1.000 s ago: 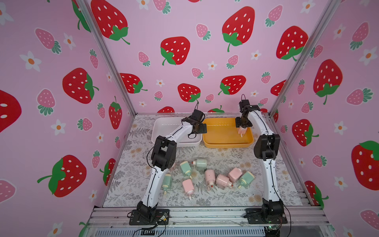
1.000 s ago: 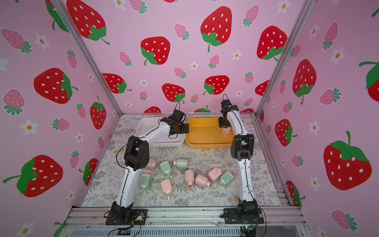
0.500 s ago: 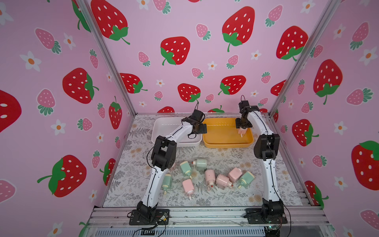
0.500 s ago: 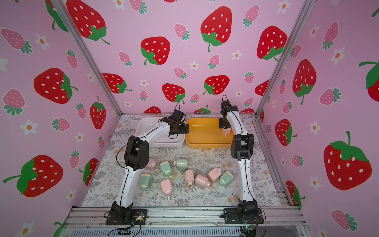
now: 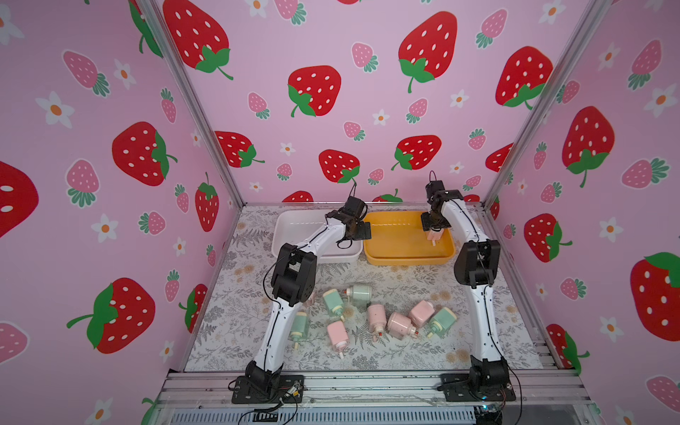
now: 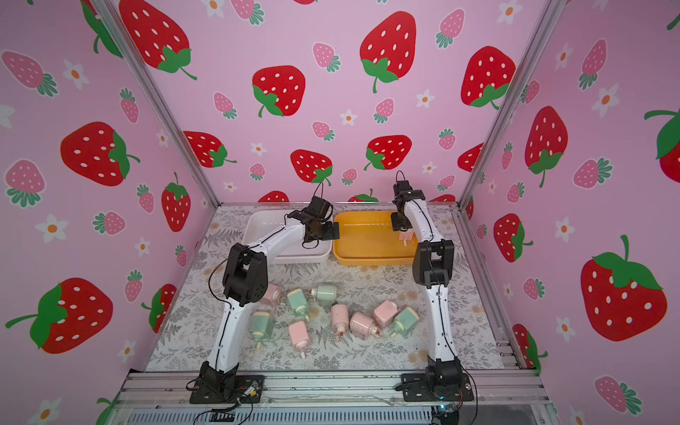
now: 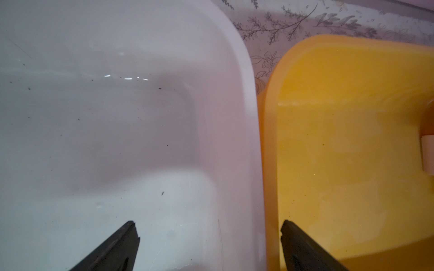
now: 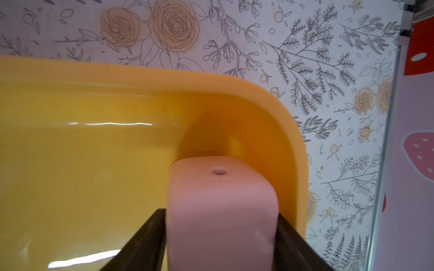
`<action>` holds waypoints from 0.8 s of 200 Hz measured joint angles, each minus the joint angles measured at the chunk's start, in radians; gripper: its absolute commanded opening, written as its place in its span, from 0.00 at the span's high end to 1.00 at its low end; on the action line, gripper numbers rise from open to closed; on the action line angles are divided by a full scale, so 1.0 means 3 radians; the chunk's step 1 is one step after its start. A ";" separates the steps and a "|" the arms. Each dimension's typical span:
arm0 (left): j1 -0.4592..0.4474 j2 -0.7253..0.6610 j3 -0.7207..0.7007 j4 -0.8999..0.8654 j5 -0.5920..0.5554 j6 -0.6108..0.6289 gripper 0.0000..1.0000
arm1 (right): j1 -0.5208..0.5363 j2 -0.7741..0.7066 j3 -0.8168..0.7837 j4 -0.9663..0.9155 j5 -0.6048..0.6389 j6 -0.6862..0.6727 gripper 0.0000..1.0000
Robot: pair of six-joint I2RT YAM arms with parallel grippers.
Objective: Place the pencil sharpeners by color into the storage box
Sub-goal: Place the pencil sharpener in the storage box.
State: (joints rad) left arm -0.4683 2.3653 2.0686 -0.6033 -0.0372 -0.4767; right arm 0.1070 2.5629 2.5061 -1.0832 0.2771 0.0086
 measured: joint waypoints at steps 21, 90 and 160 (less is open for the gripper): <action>0.0000 0.0000 0.0000 0.0000 0.0045 0.0001 0.01 | 0.0004 -0.0003 -0.0001 0.0000 0.0003 -0.0019 0.25; -0.0005 0.0000 0.0000 0.0001 0.0197 0.0028 0.00 | 0.0061 -0.0375 -0.0355 0.0109 -0.0094 -0.0038 0.00; -0.0064 -0.0323 -0.0184 0.0027 0.0362 0.0093 0.00 | 0.0252 -0.1357 -0.1579 0.0693 -0.0094 0.0050 0.00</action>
State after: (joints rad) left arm -0.4873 2.2684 2.0132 -0.5953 0.0715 -0.4488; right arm 0.1825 2.1559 2.0323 -0.8753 0.2489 0.0235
